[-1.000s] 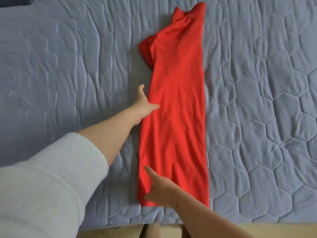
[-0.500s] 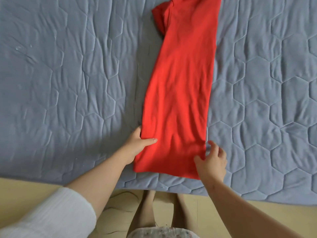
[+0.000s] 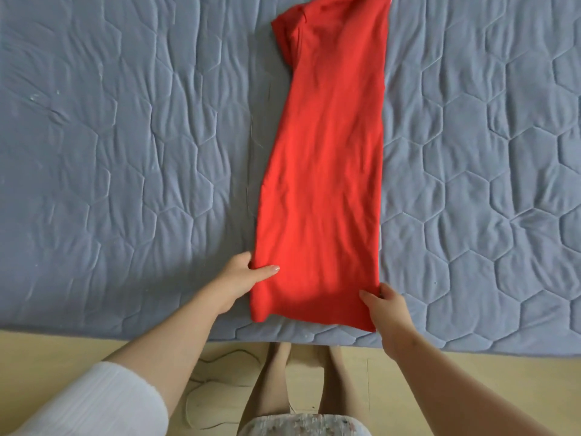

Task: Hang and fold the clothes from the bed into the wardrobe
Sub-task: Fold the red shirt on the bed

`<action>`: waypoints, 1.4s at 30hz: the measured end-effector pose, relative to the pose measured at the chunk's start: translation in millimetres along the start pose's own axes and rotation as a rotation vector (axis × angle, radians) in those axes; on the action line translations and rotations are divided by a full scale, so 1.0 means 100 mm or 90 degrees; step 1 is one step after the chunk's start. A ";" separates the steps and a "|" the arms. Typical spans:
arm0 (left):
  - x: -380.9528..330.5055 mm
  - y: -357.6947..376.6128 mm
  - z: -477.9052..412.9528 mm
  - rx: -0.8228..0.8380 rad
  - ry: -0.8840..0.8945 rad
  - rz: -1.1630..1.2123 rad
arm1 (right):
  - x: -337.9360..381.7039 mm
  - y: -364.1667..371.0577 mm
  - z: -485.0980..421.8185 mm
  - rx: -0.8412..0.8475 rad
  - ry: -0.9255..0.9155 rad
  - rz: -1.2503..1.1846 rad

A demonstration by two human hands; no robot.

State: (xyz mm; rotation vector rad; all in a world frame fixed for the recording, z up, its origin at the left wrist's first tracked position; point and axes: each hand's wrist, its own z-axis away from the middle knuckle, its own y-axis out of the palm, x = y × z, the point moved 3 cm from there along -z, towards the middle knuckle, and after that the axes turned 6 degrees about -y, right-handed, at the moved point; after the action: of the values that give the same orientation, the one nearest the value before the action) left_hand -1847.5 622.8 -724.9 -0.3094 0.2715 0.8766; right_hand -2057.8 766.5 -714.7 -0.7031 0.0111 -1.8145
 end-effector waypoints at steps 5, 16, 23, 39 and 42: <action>0.19 -0.01 0.09 -0.097 0.003 -0.006 | -0.16 0.00 0.07 0.009 0.033 0.002; 0.10 -0.18 1.15 -0.173 -0.063 -0.017 | 0.10 -0.27 0.94 0.063 0.085 -0.088; 0.49 -0.18 1.86 -0.096 -0.127 0.037 | -0.17 -0.52 1.67 0.069 0.125 -0.101; 0.53 -0.37 2.33 -0.002 -0.107 0.148 | -0.52 -0.26 2.35 0.086 0.224 -0.189; -0.02 -0.32 2.15 0.032 -0.062 0.215 | -0.17 -0.33 2.06 0.057 0.232 -0.344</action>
State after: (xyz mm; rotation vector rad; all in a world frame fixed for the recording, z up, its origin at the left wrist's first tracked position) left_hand -1800.8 682.3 -521.6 -0.1747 0.2586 1.2122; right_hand -1987.5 861.3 -541.7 -0.3150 -0.0201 -2.4269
